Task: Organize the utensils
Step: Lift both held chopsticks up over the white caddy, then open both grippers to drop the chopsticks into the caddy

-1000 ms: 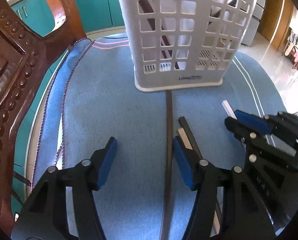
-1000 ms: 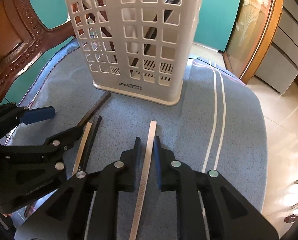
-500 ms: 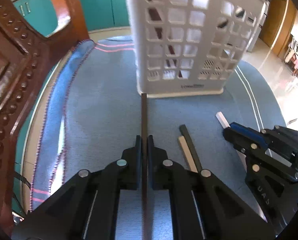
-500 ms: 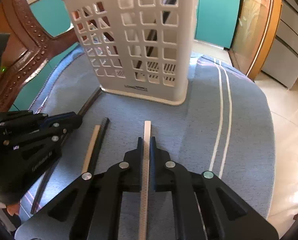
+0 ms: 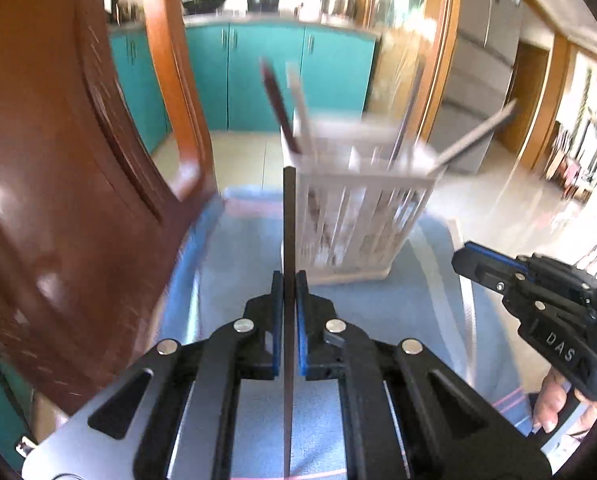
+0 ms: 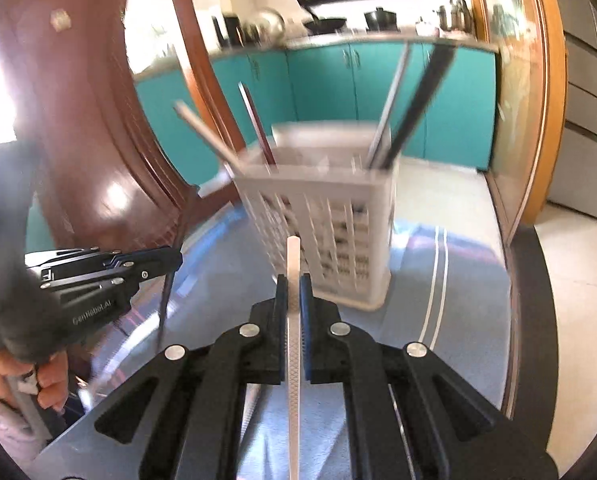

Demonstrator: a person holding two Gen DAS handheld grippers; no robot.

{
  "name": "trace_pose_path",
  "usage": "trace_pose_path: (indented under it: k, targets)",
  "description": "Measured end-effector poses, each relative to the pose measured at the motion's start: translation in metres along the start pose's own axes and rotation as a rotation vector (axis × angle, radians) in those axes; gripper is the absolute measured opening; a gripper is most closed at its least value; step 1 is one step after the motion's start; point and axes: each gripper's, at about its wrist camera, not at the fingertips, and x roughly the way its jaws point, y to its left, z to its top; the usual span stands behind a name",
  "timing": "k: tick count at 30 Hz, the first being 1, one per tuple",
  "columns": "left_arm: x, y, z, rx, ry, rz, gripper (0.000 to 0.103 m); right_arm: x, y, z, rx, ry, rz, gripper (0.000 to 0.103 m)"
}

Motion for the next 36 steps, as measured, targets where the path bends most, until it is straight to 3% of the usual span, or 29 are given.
trace_pose_path:
  k: [4,8,12,16,21,27,30,31,33,36]
  targets:
    - [-0.043,0.009,0.029,-0.04,-0.125,-0.044,0.007,-0.04,-0.001,0.026,0.027,-0.104,0.047,0.007]
    - [-0.08,0.017,0.064,-0.09,-0.31,-0.09,0.007,-0.076,-0.001,0.065,0.032,-0.229,0.073,0.007]
    - [-0.092,0.03,0.096,-0.203,-0.454,-0.173,0.007,-0.102,-0.004,0.105,0.052,-0.363,0.083,0.007]
    - [-0.077,0.036,0.114,-0.283,-0.553,-0.133,0.007,-0.119,-0.017,0.136,0.094,-0.522,0.052,0.007]
    - [-0.028,0.025,0.116,-0.259,-0.497,-0.06,0.007,-0.097,-0.038,0.143,0.103,-0.554,-0.069,0.007]
    - [0.024,0.007,0.115,-0.231,-0.374,-0.038,0.007,-0.044,-0.044,0.132,0.082,-0.409,-0.11,0.007]
    - [0.028,0.002,0.11,-0.207,-0.364,-0.03,0.007,-0.027,-0.039,0.122,0.062,-0.352,-0.123,0.008]
    - [0.027,0.0,0.108,-0.187,-0.365,-0.042,0.008,-0.026,-0.035,0.12,0.06,-0.346,-0.123,0.01]
    - [0.022,-0.002,0.105,-0.15,-0.383,-0.047,0.012,-0.028,-0.031,0.114,0.053,-0.342,-0.123,0.036]
    - [0.0,0.0,0.086,-0.131,-0.421,-0.041,0.019,-0.044,-0.022,0.107,0.027,-0.382,-0.143,0.042]
